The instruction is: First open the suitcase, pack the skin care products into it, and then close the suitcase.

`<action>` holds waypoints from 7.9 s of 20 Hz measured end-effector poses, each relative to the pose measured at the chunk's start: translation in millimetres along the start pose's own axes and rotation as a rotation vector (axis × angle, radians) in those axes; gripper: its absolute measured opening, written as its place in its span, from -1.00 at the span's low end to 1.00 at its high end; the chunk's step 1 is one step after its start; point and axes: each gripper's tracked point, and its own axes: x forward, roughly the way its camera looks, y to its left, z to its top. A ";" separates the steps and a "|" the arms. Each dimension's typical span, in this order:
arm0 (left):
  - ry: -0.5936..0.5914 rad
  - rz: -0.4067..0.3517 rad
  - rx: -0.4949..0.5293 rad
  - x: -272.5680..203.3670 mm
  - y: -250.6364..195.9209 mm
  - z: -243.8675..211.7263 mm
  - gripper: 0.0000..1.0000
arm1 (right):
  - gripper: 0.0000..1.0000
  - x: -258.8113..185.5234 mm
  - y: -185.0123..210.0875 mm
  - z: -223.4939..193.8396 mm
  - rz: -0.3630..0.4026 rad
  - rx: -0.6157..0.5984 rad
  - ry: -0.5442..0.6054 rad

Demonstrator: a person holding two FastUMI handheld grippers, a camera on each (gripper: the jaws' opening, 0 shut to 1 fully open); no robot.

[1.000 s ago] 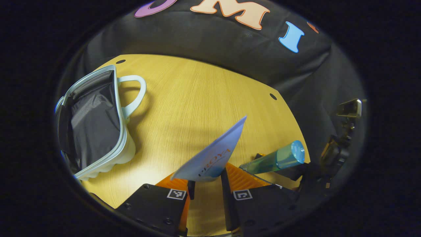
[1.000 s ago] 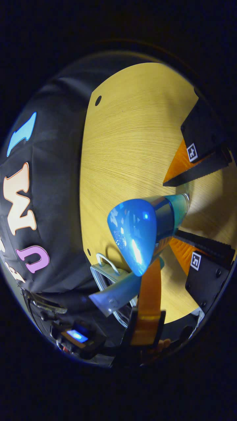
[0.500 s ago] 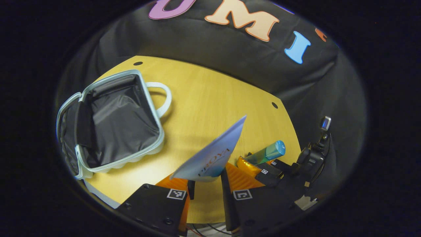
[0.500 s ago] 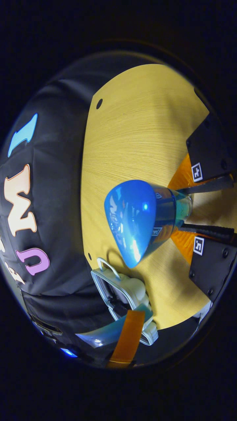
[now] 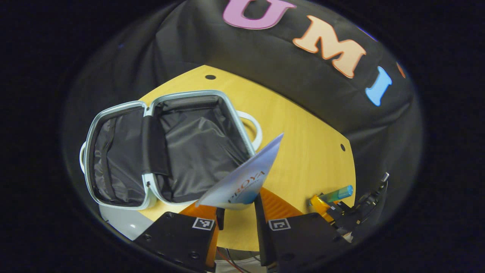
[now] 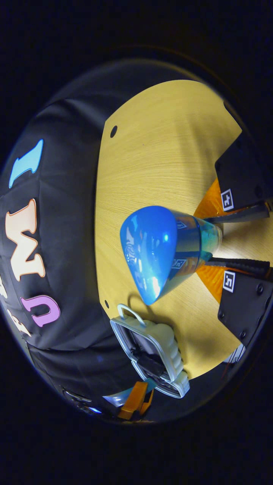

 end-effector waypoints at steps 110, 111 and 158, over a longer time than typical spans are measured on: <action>-0.026 -0.003 -0.666 -85.2 404.4 31.0 -0.89 | 0.97 -47.2 139.4 112.7 -0.079 0.021 -0.013; -0.046 -0.008 -0.659 -92.6 398.8 39.0 -0.90 | 0.90 -47.8 138.0 111.0 -0.077 0.029 -0.014; 0.389 -0.342 0.016 90.4 -88.3 111.0 -0.87 | 0.87 -122.2 39.2 85.9 -0.173 0.325 -0.114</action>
